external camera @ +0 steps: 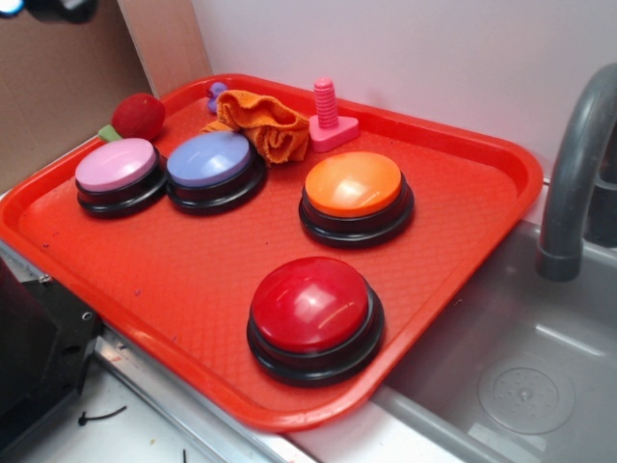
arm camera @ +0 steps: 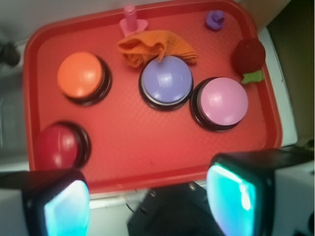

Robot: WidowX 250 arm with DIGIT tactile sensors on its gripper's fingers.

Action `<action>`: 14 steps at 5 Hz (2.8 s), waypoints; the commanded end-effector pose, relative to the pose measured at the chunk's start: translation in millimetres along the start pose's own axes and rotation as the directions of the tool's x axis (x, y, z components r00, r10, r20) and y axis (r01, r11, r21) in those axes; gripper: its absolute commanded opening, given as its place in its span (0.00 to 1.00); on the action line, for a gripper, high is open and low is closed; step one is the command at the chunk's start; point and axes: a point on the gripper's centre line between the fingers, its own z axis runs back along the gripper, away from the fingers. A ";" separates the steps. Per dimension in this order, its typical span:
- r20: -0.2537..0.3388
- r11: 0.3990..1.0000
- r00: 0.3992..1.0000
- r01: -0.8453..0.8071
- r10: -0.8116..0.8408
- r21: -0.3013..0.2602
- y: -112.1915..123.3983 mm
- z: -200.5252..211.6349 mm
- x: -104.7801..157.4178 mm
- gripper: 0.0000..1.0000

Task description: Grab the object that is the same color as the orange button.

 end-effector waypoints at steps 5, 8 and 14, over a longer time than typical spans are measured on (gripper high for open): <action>0.221 0.931 0.925 -0.341 0.309 0.129 24.3 -127.0 133.6 1.00; 0.162 0.940 0.943 -0.312 0.289 0.137 22.4 -166.8 145.1 1.00; 0.083 0.972 0.974 -0.218 0.210 0.092 10.0 -111.0 135.1 0.00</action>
